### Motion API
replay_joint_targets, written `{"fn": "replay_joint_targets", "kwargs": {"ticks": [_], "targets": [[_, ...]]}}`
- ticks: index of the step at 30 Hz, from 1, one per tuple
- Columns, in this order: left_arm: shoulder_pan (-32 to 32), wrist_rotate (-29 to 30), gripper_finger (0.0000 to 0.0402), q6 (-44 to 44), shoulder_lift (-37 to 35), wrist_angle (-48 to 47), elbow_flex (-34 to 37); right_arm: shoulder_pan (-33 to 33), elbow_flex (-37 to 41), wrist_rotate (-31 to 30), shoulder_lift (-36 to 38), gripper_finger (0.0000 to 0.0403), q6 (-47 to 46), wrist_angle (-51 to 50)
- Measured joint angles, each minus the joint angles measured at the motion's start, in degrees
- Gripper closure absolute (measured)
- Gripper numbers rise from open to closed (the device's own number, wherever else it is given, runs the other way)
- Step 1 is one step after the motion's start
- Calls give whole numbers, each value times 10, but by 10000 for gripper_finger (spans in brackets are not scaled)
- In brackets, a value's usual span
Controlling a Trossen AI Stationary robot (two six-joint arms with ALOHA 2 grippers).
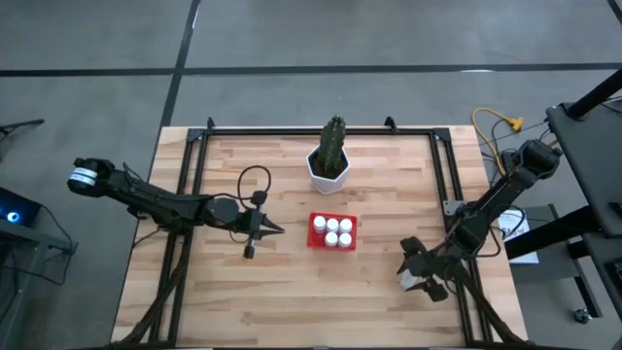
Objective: Pick and place pill bottles into a basket
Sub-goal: Put the white pill bottle into the red bin
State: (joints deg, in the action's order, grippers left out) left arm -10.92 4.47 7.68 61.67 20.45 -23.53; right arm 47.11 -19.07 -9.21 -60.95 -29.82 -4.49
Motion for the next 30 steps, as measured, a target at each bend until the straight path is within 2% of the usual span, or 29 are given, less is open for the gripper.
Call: {"fn": "replay_joint_targets", "kwargs": {"ticks": [8,15,19,25,30], "targets": [[0,-2,400,0,0,0,0,-3,-11,-4,43,154,-1,-7],[0,-10,400,0,0,-1,0,-4,-105,-13,41,156,-3,-167],[0,-12,400,0,0,-6,1,-4,-156,-15,23,156,-35,-248],[0,-12,400,2,0,-5,1,-4,-178,-8,-23,156,-92,-313],[0,-12,400,2,0,-5,1,-4,-199,39,-71,156,-100,-342]]}}
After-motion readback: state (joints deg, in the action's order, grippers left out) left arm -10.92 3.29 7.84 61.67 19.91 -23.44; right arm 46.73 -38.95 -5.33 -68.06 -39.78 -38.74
